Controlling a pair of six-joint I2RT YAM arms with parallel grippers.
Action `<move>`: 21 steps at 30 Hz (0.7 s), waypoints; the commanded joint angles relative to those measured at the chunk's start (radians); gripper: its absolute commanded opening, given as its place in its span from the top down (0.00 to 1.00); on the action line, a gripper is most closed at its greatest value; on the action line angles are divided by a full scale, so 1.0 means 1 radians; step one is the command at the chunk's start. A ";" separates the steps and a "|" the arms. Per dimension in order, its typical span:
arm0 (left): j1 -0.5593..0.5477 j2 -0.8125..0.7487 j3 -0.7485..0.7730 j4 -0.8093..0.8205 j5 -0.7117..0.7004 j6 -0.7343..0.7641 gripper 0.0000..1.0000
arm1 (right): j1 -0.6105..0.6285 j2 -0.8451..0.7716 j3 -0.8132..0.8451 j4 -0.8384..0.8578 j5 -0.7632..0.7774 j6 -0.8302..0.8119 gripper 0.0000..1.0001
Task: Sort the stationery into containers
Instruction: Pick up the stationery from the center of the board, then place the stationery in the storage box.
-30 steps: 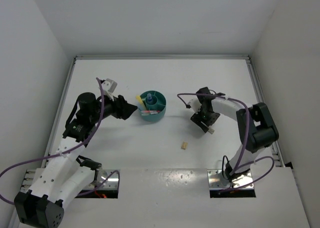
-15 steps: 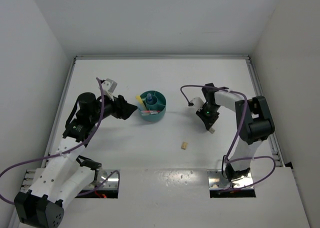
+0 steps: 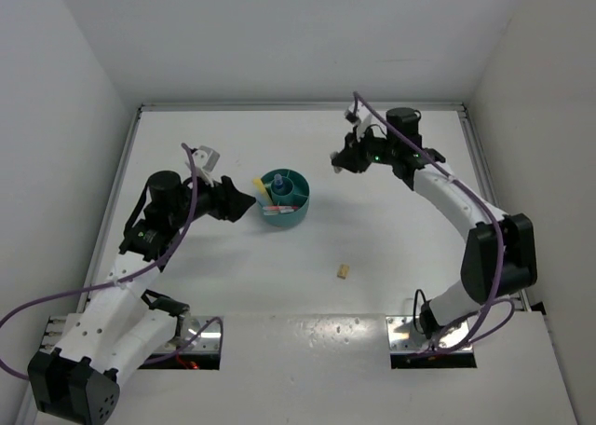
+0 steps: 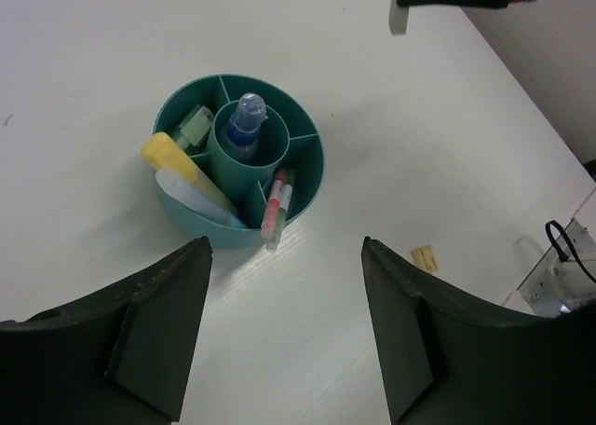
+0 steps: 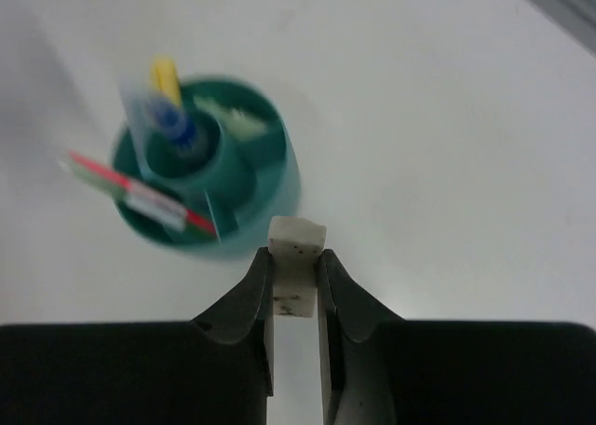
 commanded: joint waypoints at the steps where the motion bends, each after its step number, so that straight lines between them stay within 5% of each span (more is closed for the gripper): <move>1: 0.000 -0.004 0.002 0.033 -0.017 0.013 0.29 | 0.029 0.081 0.035 0.359 -0.185 0.322 1.00; 11: 0.000 0.014 0.002 0.033 -0.035 0.013 0.29 | 0.116 0.274 0.178 0.497 -0.113 0.552 1.00; 21: 0.000 0.014 0.002 0.023 -0.035 0.022 0.29 | 0.135 0.323 0.150 0.410 -0.015 0.462 1.00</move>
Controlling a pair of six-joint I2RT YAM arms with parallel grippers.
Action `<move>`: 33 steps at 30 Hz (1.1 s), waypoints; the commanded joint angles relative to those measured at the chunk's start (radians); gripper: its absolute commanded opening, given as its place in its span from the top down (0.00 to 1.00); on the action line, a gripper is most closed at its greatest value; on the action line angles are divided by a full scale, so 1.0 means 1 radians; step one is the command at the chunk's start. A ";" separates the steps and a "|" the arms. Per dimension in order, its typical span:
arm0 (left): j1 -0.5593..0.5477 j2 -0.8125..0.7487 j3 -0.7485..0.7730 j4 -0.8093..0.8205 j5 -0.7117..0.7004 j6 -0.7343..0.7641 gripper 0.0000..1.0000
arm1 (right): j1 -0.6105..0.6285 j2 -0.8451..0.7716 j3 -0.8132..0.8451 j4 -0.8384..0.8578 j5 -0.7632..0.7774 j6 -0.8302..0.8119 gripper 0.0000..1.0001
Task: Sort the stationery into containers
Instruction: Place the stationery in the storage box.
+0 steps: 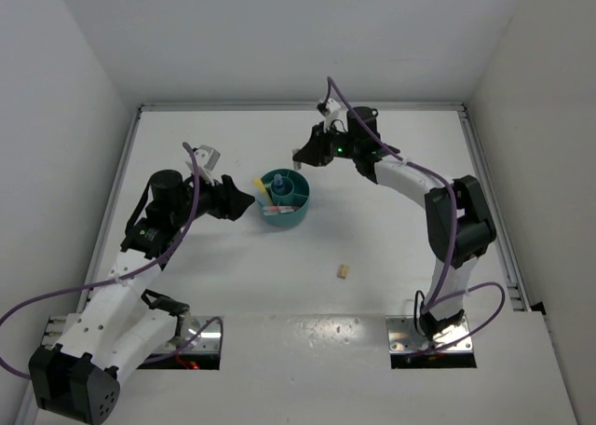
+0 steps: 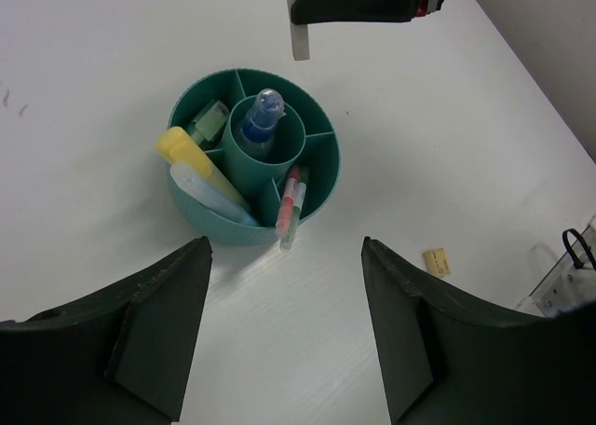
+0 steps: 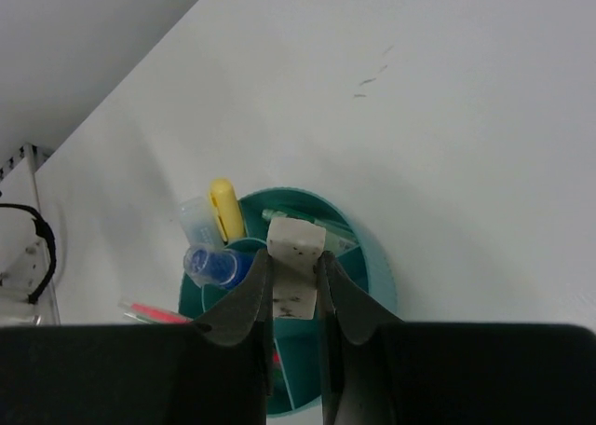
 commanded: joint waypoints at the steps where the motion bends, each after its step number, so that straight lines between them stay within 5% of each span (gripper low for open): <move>1: 0.000 -0.003 0.002 0.026 0.001 0.018 0.29 | 0.003 0.019 0.014 0.019 0.027 -0.042 1.00; 13: 0.000 -0.003 0.002 0.026 0.001 0.018 0.29 | 0.012 0.082 0.023 -0.075 0.036 -0.111 0.92; 20: 0.000 -0.003 0.002 0.026 0.001 0.018 0.29 | 0.022 0.082 0.042 -0.084 0.025 -0.120 0.51; 25: 0.000 -0.003 0.002 0.026 0.001 0.018 0.29 | 0.022 0.044 0.060 -0.110 0.027 -0.120 0.49; 28: 0.000 -0.003 0.002 0.026 0.001 0.018 0.29 | 0.022 -0.013 0.074 -0.148 0.040 -0.132 0.62; 30: 0.000 -0.003 0.002 0.026 0.001 0.018 0.29 | 0.022 -0.062 0.083 -0.220 0.127 -0.212 0.93; 31: 0.000 -0.013 0.002 0.026 0.001 0.018 0.32 | 0.022 -0.121 0.083 -0.245 0.234 -0.244 1.00; 32: 0.000 -0.013 0.002 0.026 0.001 0.018 0.36 | 0.022 -0.152 0.073 -0.277 0.288 -0.281 1.00; 33: 0.000 -0.013 0.002 0.026 0.001 0.018 0.61 | 0.022 -0.180 0.072 -0.320 0.322 -0.374 1.00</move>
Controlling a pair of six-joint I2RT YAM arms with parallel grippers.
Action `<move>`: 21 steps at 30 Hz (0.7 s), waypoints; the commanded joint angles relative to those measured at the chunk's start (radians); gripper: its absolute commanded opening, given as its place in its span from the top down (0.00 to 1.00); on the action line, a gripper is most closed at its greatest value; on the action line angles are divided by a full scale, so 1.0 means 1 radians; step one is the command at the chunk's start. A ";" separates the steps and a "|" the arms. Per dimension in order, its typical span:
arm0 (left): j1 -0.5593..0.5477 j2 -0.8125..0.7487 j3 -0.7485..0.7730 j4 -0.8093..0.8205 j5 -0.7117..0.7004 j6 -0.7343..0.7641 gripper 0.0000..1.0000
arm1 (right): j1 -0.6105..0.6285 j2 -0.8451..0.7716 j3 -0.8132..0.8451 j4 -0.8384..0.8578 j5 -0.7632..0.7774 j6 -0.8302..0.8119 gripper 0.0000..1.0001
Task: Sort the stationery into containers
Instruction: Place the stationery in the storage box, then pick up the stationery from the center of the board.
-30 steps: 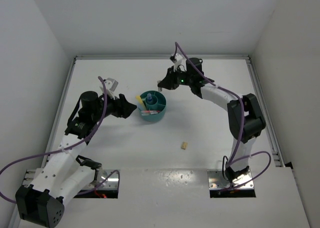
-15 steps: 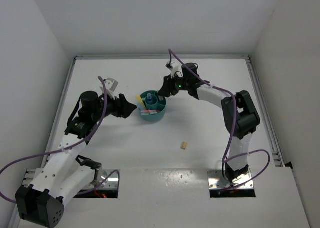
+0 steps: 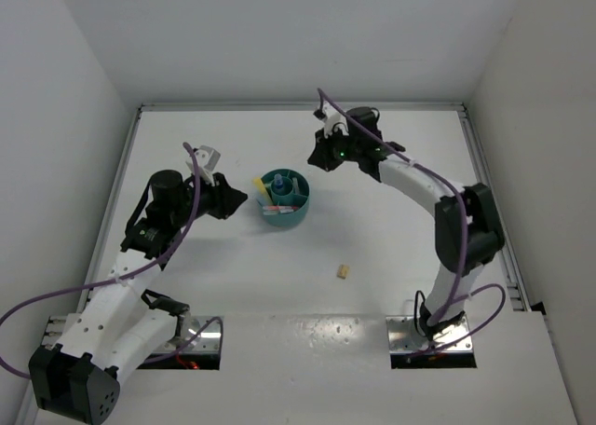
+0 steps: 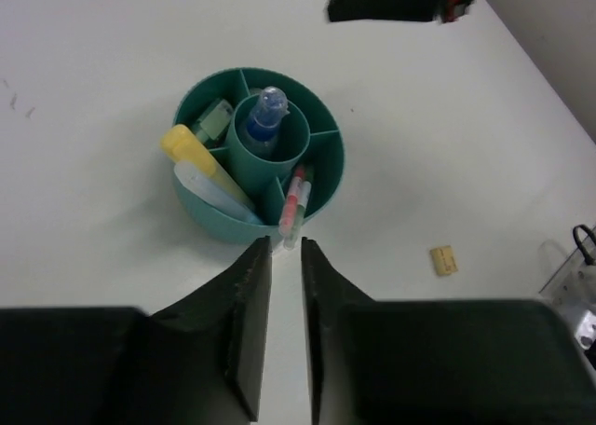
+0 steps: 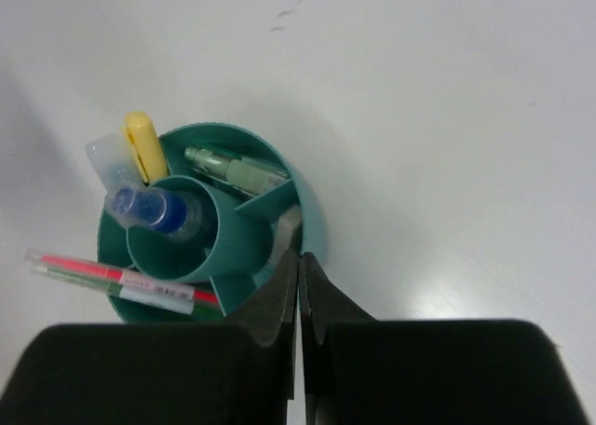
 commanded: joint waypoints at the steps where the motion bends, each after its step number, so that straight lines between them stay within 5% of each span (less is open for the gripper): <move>1: 0.000 -0.013 0.002 0.030 -0.008 0.013 0.81 | 0.007 -0.178 0.048 -0.175 0.189 -0.226 1.00; 2: 0.000 -0.013 0.002 0.030 -0.043 0.001 0.97 | 0.007 -0.213 0.048 -0.249 0.190 -0.287 1.00; 3: 0.000 -0.013 0.002 0.018 -0.066 0.001 1.00 | 0.007 -0.223 0.048 -0.338 0.190 -0.435 0.91; 4: 0.000 -0.013 0.002 0.006 -0.094 -0.011 1.00 | 0.007 -0.223 0.048 -0.513 0.181 -0.494 0.58; 6: 0.000 0.009 0.014 -0.013 -0.173 -0.022 0.97 | 0.007 -0.243 0.019 -0.655 0.159 -0.609 0.34; 8: 0.000 0.041 0.029 -0.048 -0.204 -0.031 0.71 | 0.020 -0.284 -0.102 -0.751 0.092 -0.674 0.20; 9: 0.000 0.052 0.040 -0.048 -0.204 -0.031 0.42 | 0.042 -0.350 -0.154 -0.741 0.061 -0.691 0.18; 10: 0.000 0.052 0.040 -0.057 -0.204 -0.031 0.35 | 0.054 -0.384 -0.244 -0.740 0.046 -0.705 0.09; 14: 0.000 0.066 0.040 -0.057 -0.213 -0.031 0.27 | 0.128 -0.448 -0.367 -0.699 0.024 -0.716 0.10; 18: 0.000 0.056 0.040 -0.057 -0.226 -0.031 0.27 | 0.233 -0.438 -0.462 -0.710 0.033 -0.771 0.24; 21: 0.000 0.056 0.040 -0.057 -0.226 -0.031 0.27 | 0.244 -0.502 -0.554 -0.710 0.021 -0.976 0.26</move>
